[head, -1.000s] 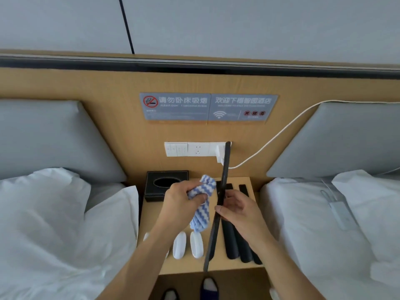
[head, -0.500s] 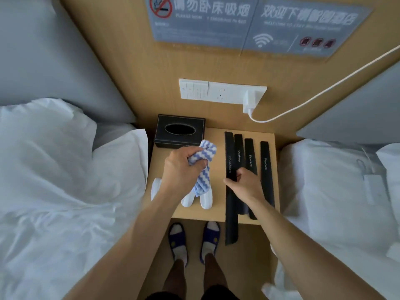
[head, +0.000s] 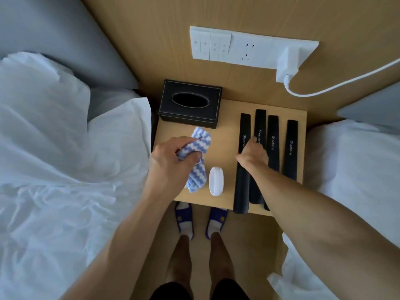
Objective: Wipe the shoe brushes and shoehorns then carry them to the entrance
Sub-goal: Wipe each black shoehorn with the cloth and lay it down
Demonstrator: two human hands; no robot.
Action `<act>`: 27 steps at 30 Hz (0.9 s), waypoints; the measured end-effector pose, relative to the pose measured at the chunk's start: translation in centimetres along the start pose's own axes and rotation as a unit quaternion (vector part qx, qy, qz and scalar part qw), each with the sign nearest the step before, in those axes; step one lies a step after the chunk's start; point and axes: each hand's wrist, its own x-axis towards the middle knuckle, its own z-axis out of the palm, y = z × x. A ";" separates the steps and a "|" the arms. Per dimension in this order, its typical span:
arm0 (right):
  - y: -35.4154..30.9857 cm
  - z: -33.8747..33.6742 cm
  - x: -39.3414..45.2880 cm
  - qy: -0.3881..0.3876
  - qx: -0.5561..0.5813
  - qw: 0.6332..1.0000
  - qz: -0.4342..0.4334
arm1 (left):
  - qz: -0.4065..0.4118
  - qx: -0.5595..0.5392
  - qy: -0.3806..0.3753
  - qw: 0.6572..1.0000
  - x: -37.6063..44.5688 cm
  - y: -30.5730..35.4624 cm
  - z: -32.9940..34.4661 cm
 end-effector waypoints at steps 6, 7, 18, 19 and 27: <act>-0.2 0.3 1.6 -0.002 -0.005 1.000 -0.006 | -0.005 -0.008 0.005 1.000 0.3 -0.5 0.0; -0.3 -0.2 1.5 -0.003 -0.011 1.000 -0.007 | -0.004 -0.012 0.005 1.000 0.4 -0.3 -0.1; -3.4 -14.4 -8.6 -0.170 0.397 0.877 -0.211 | 0.064 -0.060 -0.040 0.995 0.6 6.0 -3.3; -3.8 -16.0 -10.1 -0.205 0.434 0.843 -0.242 | 0.073 -0.067 -0.045 0.994 0.5 6.7 -3.6; -4.3 -24.4 -18.2 -0.134 0.397 0.805 -0.421 | 0.095 -0.162 -0.123 0.974 -1.8 12.6 -6.9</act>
